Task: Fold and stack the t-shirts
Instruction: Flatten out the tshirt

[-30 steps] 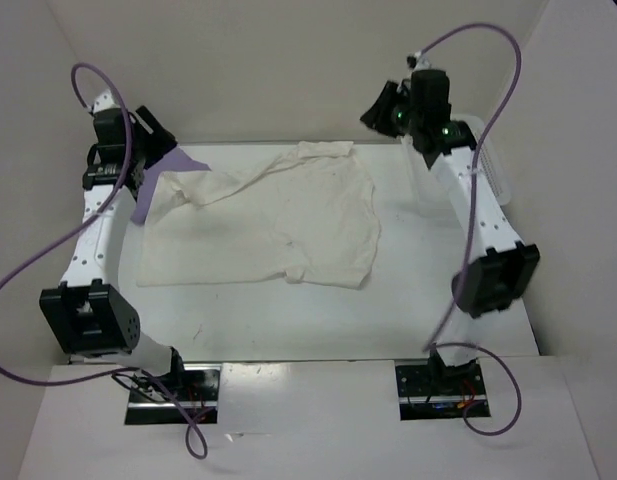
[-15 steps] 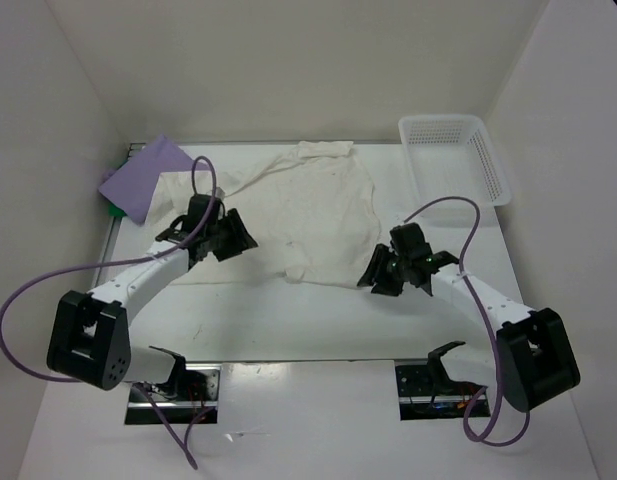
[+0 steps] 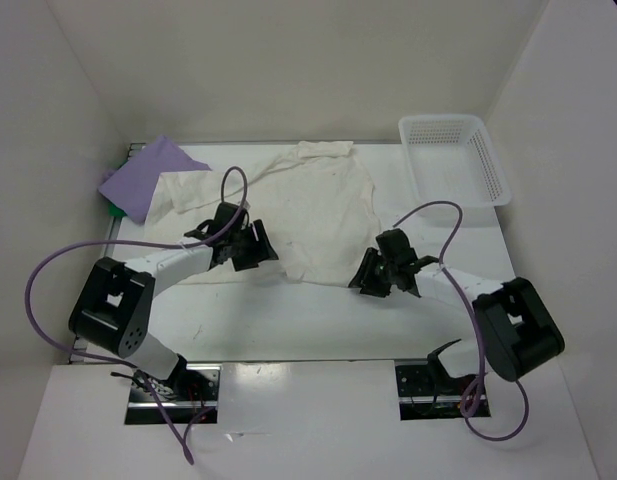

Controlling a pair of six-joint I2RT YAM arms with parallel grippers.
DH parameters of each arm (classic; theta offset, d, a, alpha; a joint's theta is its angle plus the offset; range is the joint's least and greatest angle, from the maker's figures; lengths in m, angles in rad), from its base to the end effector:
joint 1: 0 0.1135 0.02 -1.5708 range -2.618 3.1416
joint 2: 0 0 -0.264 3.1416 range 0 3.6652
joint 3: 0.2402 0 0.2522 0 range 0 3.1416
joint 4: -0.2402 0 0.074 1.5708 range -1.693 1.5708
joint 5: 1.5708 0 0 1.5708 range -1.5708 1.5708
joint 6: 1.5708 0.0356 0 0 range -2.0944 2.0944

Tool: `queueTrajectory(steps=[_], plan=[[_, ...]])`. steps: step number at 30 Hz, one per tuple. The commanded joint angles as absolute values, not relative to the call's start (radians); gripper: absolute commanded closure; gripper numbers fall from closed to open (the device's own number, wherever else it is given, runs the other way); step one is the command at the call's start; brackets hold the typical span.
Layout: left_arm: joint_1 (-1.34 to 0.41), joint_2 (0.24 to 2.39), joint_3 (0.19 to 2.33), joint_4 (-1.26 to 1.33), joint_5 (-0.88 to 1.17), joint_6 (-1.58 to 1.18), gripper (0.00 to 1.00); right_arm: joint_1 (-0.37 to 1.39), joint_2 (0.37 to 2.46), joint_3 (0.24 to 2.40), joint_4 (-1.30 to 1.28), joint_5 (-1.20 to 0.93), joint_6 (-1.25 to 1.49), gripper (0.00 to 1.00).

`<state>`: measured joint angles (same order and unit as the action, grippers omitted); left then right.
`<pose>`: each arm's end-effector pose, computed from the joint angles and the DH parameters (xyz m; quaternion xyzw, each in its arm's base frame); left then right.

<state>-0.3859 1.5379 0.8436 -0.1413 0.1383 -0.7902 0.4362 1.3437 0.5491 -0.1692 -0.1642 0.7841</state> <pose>0.2865 -0.1217 0.1857 -0.1626 0.9170 -0.2525 0.2625 0.2126 0.1055 0.1483 0.1405 0.9410 0.2348 0.1993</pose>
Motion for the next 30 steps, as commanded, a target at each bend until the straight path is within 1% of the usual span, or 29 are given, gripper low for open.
queueTrajectory(steps=[1, 2, 5, 6, 7, 8, 9, 10, 11, 12, 13, 14, 15, 17, 18, 19, 20, 22, 23, 24, 25, 26, 27, 28, 29, 30], plan=[[-0.388, 1.552, 0.838, -0.078, 0.160, -0.787, 0.29, 0.449, 1.438, 0.609, -0.052, -0.098, 0.769, 0.58], [-0.388, 1.552, 0.838, -0.078, 0.160, -0.787, 0.29, 0.449, 1.460, 0.623, -0.040, -0.085, 0.758, 0.69], [-0.388, 1.563, 0.850, -0.078, 0.160, -0.787, 0.31, 0.462, 1.506, 0.662, -0.029, -0.072, 0.749, 0.86], [-0.388, 1.563, 0.860, -0.078, 0.160, -0.787, 0.31, 0.471, 1.506, 0.675, -0.061, -0.072, 0.749, 0.90], [-0.388, 1.552, 0.861, -0.078, 0.160, -0.787, 0.31, 0.480, 1.478, 0.713, -0.089, -0.063, 0.739, 0.96], [-0.388, 1.552, 0.873, -0.093, 0.160, -0.775, 0.31, 0.498, 1.456, 0.738, -0.127, -0.063, 0.739, 0.98], [-0.388, 1.552, 0.891, -0.106, 0.160, -0.775, 0.31, 0.499, 1.431, 0.767, -0.232, -0.078, 0.729, 0.99], [-0.388, 1.542, 0.902, -0.132, 0.160, -0.764, 0.31, 0.511, 1.401, 0.829, -0.294, -0.137, 0.729, 1.00], [-0.388, 1.542, 0.913, -0.147, 0.160, -0.764, 0.31, 0.511, 1.326, 0.859, -0.354, -0.184, 0.729, 1.00], [-0.388, 1.533, 0.939, -0.178, 0.150, -0.752, 0.31, 0.511, 1.281, 0.889, -0.477, -0.227, 0.729, 1.00], [-0.388, 1.532, 0.951, -0.190, 0.150, -0.738, 0.31, 0.511, 1.238, 0.950, -0.535, -0.312, 0.729, 1.00], [-0.379, 1.532, 0.966, -0.201, 0.150, -0.738, 0.31, 0.499, 1.167, 0.977, -0.584, -0.362, 0.742, 1.00], [-0.370, 1.532, 0.980, -0.221, 0.150, -0.727, 0.31, 0.485, 1.138, 0.995, -0.648, -0.409, 0.753, 1.00], [-0.333, 1.532, 1.021, -0.230, 0.161, -0.716, 0.31, 0.454, 1.092, 0.977, -0.660, -0.544, 0.764, 0.99], [-0.324, 1.548, 1.035, -0.230, 0.161, -0.704, 0.31, 0.413, 1.092, 0.953, -0.660, -0.575, 0.776, 0.99], [-0.324, 1.560, 1.052, -0.239, 0.161, -0.689, 0.31, 0.390, 1.092, 0.901, -0.608, -0.597, 0.776, 0.98], [-0.308, 1.595, 1.093, -0.253, 0.161, -0.678, 0.31, 0.323, 1.139, 0.887, -0.582, -0.642, 0.744, 0.98], [-0.298, 1.646, 1.150, -0.276, 0.161, -0.640, 0.31, 0.263, 1.210, 0.903, -0.473, -0.629, 0.720, 0.98], [-0.298, 1.696, 1.173, -0.276, 0.161, -0.631, 0.31, 0.232, 1.317, 0.920, -0.435, -0.599, 0.706, 0.98], [-0.298, 1.721, 1.204, -0.265, 0.161, -0.630, 0.31, 0.186, 1.384, 0.972, -0.389, -0.620, 0.683, 0.98], [-0.298, 1.748, 1.224, -0.265, 0.152, -0.621, 0.31, 0.186, 1.455, 1.017, -0.343, -0.636, 0.674, 0.98], [-0.298, 1.803, 1.244, -0.265, 0.152, -0.621, 0.31, 0.186, 1.521, 1.066, -0.342, -0.576, 0.661, 0.94], [-0.298, 1.825, 1.276, -0.274, 0.161, -0.621, 0.31, 0.175, 1.634, 1.162, -0.342, -0.554, 0.634, 0.91], [-0.298, 1.841, 1.285, -0.275, 0.161, -0.621, 0.31, 0.166, 1.682, 1.205, -0.351, -0.554, 0.624, 0.85], [-0.298, 1.841, 1.285, -0.275, 0.161, -0.621, 0.31, 0.166, 1.751, 1.282, -0.368, -0.511, 0.624, 0.83], [-0.298, 1.841, 1.285, -0.265, 0.161, -0.621, 0.31, 0.143, 1.769, 1.301, -0.368, -0.477, 0.615, 0.79]])
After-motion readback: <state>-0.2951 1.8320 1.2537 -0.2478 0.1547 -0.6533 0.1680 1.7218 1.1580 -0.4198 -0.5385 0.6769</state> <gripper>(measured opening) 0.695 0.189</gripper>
